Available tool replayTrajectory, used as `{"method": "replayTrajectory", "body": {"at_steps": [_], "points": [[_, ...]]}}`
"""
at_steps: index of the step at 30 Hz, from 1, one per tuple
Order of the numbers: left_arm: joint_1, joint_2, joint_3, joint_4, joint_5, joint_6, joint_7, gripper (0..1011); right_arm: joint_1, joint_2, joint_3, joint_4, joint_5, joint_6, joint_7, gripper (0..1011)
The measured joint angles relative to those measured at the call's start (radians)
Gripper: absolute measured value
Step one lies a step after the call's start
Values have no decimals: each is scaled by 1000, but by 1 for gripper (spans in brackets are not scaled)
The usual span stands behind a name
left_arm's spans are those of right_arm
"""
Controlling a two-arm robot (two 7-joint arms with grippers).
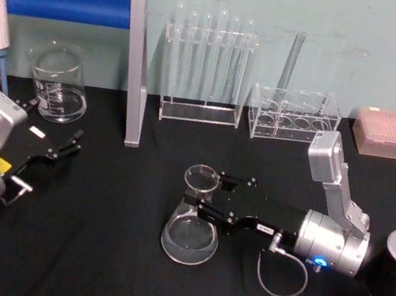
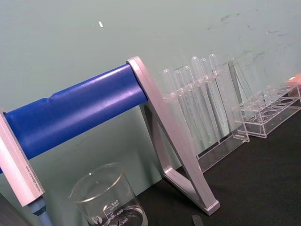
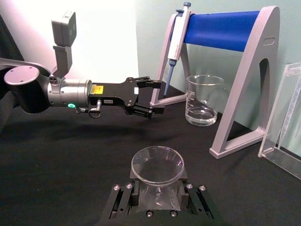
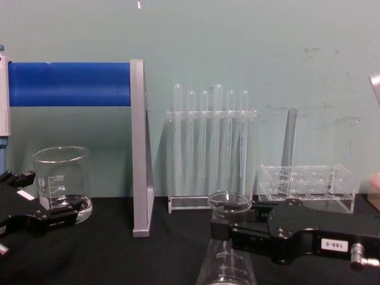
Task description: Grasp the erlenmeyer flask with one hand, shake it three times, then place it back.
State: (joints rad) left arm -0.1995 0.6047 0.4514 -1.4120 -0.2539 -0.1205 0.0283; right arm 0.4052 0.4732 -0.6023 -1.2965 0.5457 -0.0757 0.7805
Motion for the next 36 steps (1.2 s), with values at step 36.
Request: {"method": "replayTrajectory", "body": {"at_steps": [36], "points": [[0, 0, 0, 0, 0, 0, 0, 1001, -243, -31, 262, -420, -73, 124, -570, 450]]}}
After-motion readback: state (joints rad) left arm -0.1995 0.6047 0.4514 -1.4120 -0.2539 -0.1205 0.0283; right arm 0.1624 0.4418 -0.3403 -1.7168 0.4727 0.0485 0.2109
